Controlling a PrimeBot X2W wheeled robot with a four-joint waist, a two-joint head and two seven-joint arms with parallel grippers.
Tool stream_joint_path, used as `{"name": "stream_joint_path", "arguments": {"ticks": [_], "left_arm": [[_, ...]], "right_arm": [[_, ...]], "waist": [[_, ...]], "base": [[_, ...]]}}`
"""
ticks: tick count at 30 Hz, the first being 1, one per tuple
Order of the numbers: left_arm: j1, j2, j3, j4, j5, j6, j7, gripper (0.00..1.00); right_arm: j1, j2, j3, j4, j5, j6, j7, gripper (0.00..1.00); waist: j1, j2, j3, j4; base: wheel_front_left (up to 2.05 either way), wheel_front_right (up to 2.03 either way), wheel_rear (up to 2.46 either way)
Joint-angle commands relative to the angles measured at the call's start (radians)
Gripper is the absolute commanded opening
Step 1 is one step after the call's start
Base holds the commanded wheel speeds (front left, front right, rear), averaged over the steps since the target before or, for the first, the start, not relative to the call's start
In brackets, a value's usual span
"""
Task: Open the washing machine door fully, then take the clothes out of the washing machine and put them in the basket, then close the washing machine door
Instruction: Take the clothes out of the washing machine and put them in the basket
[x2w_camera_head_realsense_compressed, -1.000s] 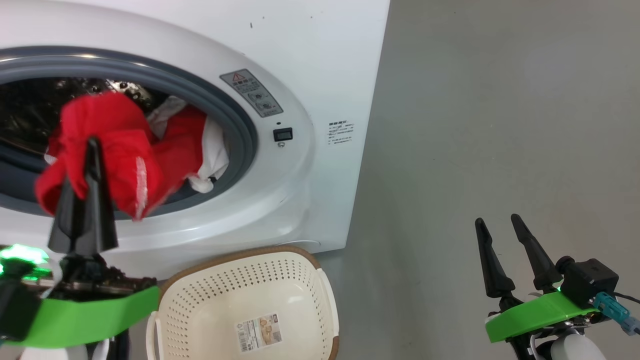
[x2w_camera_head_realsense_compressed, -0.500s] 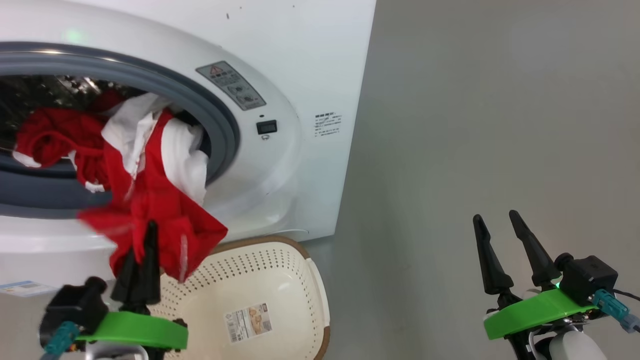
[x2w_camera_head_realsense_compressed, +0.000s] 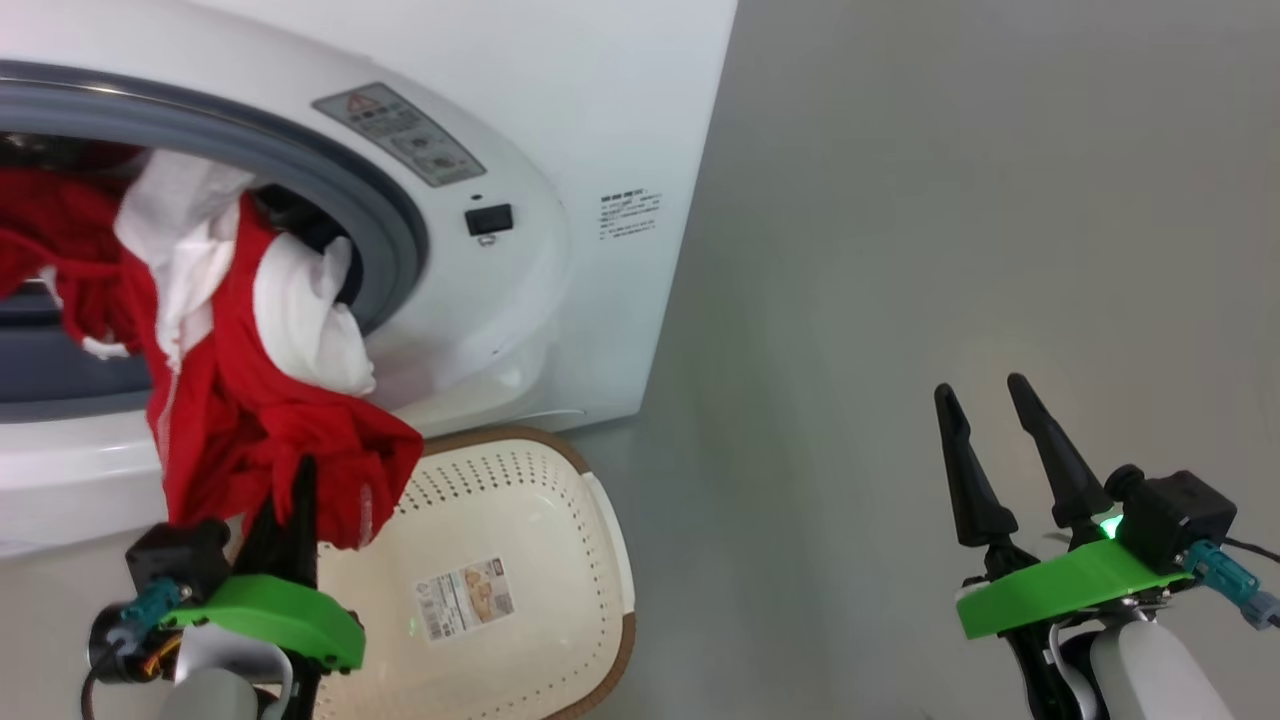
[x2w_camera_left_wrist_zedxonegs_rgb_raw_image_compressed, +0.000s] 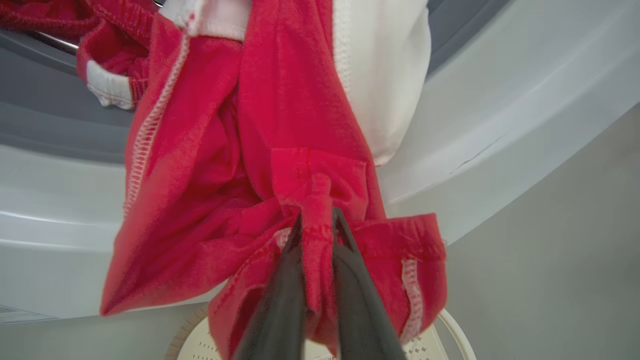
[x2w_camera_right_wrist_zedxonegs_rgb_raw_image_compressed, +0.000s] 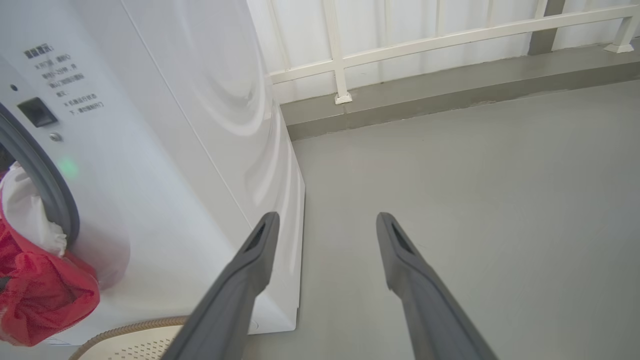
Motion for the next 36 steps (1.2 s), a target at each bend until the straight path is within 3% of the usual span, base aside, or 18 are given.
{"name": "stream_joint_path", "arguments": {"ticks": [1, 6, 9, 13, 14, 15, 16, 25, 36], "left_arm": [[-0.024, 0.036, 0.027, -0.004, 0.001, -0.006, -0.005, 0.0], [-0.09, 0.057, 0.015, 0.066, 0.001, -0.006, -0.005, 0.0], [-0.129, 0.066, 0.014, 0.11, 0.001, -0.006, -0.005, 0.14], [-0.169, 0.074, 0.009, 0.149, 0.002, -0.006, -0.005, 0.55], [-0.175, 0.075, 0.009, 0.154, 0.002, -0.006, -0.005, 0.81], [-0.181, 0.074, 0.01, 0.158, 0.003, -0.006, -0.005, 0.96], [-0.184, 0.073, 0.01, 0.161, 0.005, -0.006, -0.005, 1.0], [-0.172, 0.057, 0.025, 0.159, 0.0, -0.006, -0.005, 1.0], [-0.085, 0.015, 0.075, 0.022, 0.014, -0.006, -0.005, 1.0]], "right_arm": [[-0.021, -0.003, 0.021, -0.03, 0.007, 0.006, -0.006, 1.0], [-0.04, -0.003, 0.019, -0.038, 0.016, 0.006, -0.006, 1.0], [-0.052, -0.003, 0.019, -0.04, 0.02, 0.006, -0.006, 1.0], [-0.065, -0.003, 0.018, -0.042, 0.024, 0.006, -0.006, 1.0], [-0.067, -0.003, 0.018, -0.042, 0.024, 0.006, -0.006, 1.0], [-0.069, -0.003, 0.017, -0.041, 0.024, 0.006, -0.006, 1.0], [-0.069, -0.003, 0.016, -0.041, 0.024, 0.006, -0.006, 1.0], [-0.067, -0.003, 0.009, -0.034, 0.016, 0.006, -0.006, 1.0], [-0.051, -0.003, 0.005, -0.024, -0.011, 0.006, -0.006, 1.0]], "waist": [[0.0, -0.0001, 0.034, -0.024], [0.0, -0.0001, 0.081, -0.04], [0.0, -0.0001, 0.104, -0.044], [0.0, -0.0001, 0.12, -0.046], [0.0, -0.0001, 0.122, -0.046], [0.0, -0.0001, 0.123, -0.046], [0.0, -0.0001, 0.123, -0.046], [0.0, -0.0001, 0.099, -0.023], [0.0, -0.0001, 0.039, 0.026]], "base": [[0.0, 0.0, 0.0], [0.0, 0.0, 0.0], [0.0, 0.0, 0.0], [0.0, 0.0, 0.0], [0.0, 0.0, 0.0], [0.0, 0.0, 0.0], [0.0, 0.0, 0.0], [0.0, 0.0, 0.0], [0.0, 0.0, 0.0]]}}
